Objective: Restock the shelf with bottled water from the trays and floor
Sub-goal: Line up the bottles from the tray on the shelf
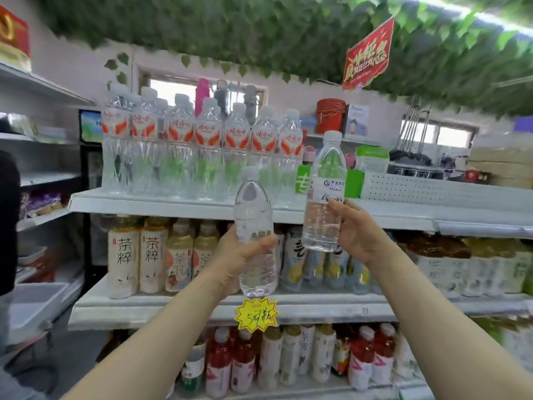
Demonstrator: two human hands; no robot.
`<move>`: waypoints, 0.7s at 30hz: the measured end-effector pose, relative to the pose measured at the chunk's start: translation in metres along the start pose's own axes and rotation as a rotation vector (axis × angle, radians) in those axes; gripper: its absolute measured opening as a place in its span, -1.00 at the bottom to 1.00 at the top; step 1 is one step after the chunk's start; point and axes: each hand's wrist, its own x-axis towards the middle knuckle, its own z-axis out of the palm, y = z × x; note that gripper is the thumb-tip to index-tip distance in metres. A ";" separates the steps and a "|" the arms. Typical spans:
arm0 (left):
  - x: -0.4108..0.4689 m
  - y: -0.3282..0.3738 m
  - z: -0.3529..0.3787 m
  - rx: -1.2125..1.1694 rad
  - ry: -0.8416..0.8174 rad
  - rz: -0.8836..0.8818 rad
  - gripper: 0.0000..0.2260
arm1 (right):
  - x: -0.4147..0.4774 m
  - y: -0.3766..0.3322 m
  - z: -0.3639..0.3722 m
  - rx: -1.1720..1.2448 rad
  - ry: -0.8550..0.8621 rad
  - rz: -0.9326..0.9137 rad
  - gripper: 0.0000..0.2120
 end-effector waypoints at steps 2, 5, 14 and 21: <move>0.009 0.005 0.011 0.019 0.018 0.021 -0.78 | 0.017 -0.010 -0.009 -0.003 0.002 -0.005 -0.16; 0.022 0.011 0.024 0.108 0.064 0.067 -0.59 | 0.044 -0.022 -0.024 0.004 -0.013 -0.012 -0.20; 0.049 0.029 0.045 -0.192 -0.066 -0.085 -0.76 | 0.137 -0.031 -0.058 0.001 0.040 -0.031 -0.79; 0.064 0.016 0.049 -0.039 0.094 0.024 -0.63 | 0.202 0.002 -0.077 -0.068 0.032 0.076 -0.42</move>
